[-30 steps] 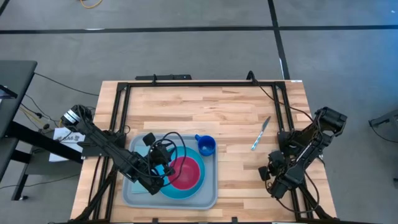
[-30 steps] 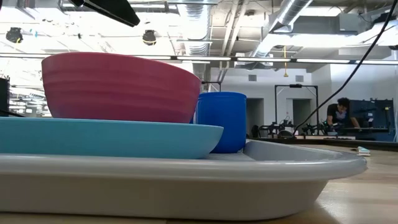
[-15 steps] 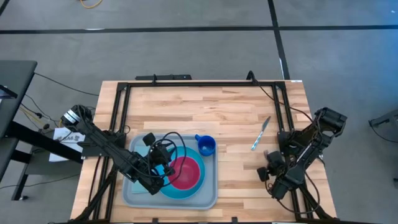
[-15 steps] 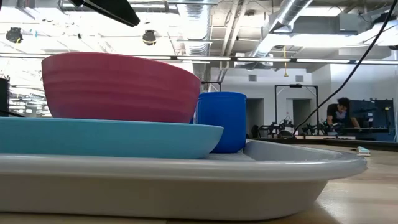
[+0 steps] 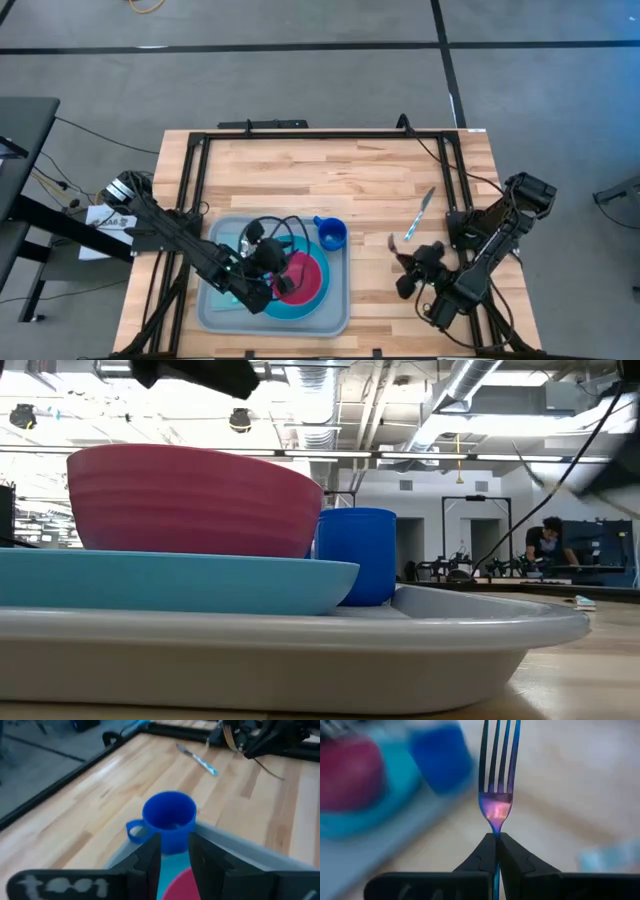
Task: Set up tray
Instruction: Put the blue fork beside the green spoon on the blue napkin on the gray serving tray
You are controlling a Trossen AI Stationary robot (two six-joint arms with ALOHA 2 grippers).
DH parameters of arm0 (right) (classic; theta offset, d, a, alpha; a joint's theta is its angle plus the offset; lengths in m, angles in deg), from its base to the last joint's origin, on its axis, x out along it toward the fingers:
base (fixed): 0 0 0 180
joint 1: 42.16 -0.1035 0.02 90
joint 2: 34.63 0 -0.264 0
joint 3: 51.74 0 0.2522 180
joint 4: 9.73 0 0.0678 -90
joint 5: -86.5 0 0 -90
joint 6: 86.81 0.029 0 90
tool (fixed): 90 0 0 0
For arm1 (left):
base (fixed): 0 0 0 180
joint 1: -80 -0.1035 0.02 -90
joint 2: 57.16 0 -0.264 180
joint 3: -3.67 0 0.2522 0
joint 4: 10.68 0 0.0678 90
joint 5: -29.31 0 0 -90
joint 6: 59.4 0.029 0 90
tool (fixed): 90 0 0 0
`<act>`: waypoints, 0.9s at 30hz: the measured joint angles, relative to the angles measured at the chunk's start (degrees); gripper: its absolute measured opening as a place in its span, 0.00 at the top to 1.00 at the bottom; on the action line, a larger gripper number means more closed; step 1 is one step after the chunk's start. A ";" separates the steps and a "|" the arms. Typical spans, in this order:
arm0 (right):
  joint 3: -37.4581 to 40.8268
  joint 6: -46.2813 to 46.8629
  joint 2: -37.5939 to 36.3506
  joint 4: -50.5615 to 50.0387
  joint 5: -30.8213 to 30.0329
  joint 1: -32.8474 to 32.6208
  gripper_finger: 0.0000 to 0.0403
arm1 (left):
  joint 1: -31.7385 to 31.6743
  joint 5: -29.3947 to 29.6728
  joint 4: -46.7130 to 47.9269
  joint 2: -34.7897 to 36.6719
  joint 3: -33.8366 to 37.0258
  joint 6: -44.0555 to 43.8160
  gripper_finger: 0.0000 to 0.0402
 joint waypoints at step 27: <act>-1.61 -92.94 0.00 54.72 -24.28 16.93 0.99 | -9.06 0.85 -70.46 -19.52 0.01 35.62 0.78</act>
